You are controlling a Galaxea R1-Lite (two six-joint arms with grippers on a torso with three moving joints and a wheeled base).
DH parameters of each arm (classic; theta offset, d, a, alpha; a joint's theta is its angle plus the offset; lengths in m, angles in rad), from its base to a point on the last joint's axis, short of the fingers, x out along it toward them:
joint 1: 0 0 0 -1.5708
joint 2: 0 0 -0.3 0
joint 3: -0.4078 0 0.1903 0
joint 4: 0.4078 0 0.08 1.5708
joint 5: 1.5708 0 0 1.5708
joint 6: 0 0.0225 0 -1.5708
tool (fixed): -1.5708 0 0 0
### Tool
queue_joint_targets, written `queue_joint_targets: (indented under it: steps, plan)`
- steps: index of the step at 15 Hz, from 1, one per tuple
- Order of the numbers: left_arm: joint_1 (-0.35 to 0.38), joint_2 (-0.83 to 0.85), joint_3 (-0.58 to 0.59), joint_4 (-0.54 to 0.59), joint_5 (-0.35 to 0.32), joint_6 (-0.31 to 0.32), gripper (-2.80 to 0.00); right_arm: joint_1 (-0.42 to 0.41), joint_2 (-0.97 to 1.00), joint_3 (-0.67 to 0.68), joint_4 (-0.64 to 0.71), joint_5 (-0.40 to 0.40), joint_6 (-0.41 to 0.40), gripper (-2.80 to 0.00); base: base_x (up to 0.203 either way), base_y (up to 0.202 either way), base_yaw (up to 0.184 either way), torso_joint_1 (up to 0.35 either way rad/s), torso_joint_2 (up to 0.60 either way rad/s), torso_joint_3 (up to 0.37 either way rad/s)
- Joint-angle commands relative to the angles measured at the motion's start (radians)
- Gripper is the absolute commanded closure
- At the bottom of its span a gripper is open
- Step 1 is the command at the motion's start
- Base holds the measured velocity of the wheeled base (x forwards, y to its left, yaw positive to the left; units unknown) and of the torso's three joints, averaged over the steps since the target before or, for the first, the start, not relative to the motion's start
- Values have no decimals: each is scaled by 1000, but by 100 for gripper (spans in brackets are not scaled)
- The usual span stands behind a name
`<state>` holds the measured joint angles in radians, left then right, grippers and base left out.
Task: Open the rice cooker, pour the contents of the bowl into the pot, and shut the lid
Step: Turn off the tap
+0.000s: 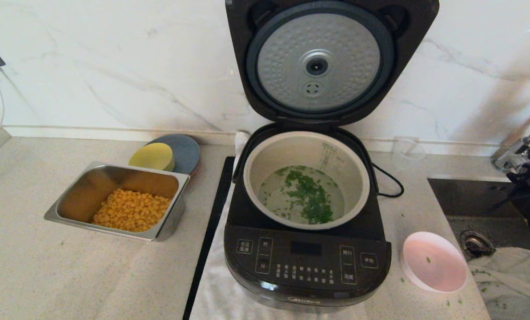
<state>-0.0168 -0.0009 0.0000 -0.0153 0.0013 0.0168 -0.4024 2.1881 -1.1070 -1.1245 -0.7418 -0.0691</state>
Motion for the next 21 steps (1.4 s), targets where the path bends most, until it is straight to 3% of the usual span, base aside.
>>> queue_joint_targets:
  steps: [1,4,15,21]
  plan:
    - [0,-1,8,0,0,0,0,9,50,-45,-24,-9,-20,0,0,0,0,0,0,0]
    - [0,-1,8,0,0,0,0,8,78,-107,-41,-55,-57,0,0,0,0,0,0,0]
    - [0,-1,8,0,0,0,0,4,190,-286,-42,-60,-105,0,0,0,0,0,0,0]
    - [0,-1,8,0,0,0,0,16,199,-309,-41,-71,-109,0,0,0,0,0,0,0]
